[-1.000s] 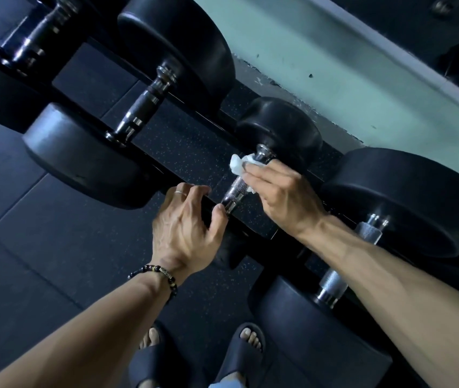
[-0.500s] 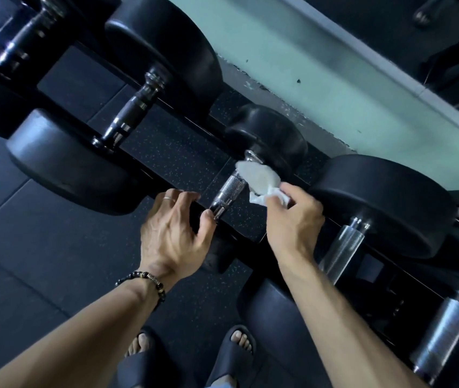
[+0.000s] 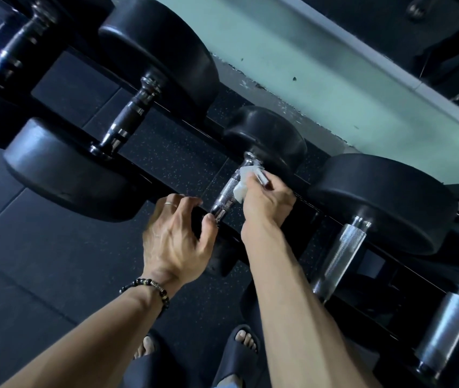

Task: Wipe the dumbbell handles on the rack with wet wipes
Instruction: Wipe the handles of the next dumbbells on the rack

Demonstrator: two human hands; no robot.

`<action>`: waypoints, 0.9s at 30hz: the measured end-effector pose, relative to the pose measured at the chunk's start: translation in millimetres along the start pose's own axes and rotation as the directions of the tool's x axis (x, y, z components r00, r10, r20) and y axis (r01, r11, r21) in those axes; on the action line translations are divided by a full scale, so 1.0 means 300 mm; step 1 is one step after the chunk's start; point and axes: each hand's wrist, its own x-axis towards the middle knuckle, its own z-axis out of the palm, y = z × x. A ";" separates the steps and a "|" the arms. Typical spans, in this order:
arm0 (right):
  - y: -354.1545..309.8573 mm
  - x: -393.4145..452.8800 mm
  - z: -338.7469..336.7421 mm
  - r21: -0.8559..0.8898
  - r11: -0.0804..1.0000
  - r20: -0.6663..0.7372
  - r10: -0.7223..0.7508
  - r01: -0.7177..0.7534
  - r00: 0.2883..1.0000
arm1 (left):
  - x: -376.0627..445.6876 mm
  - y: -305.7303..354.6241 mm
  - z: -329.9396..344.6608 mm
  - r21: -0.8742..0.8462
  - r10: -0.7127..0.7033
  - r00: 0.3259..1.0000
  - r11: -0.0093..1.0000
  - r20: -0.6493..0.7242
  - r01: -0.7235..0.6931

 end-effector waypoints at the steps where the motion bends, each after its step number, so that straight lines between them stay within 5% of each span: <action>1: 0.002 -0.007 -0.001 -0.029 0.999 -0.012 -0.026 0.026 1.000 | 0.000 -0.001 0.001 0.001 0.001 1.000 1.000 0.000 -0.001; 7: 0.083 -0.073 -0.066 -0.266 0.963 0.185 0.010 0.041 0.983 | 0.000 0.003 -0.003 -0.010 -0.018 1.000 1.000 0.010 0.018; 13: 0.000 0.009 0.005 -0.041 0.998 -0.007 -0.048 0.047 0.999 | 0.001 0.003 0.002 -0.014 -0.016 1.000 1.000 -0.006 0.016; 18: 0.091 -0.089 -0.087 -0.316 0.946 0.280 0.020 0.072 0.960 | -0.002 0.007 -0.004 -0.002 -0.026 1.000 1.000 0.012 0.026; 23: 0.044 -0.023 -0.041 -0.123 0.992 0.111 -0.027 0.041 0.993 | -0.001 0.012 -0.005 -0.001 -0.031 0.999 1.000 0.015 0.031; 27: 0.066 -0.097 -0.107 -0.403 0.894 0.375 -0.032 0.194 0.926 | 0.002 0.012 0.000 -0.148 -0.161 0.987 0.976 0.005 0.160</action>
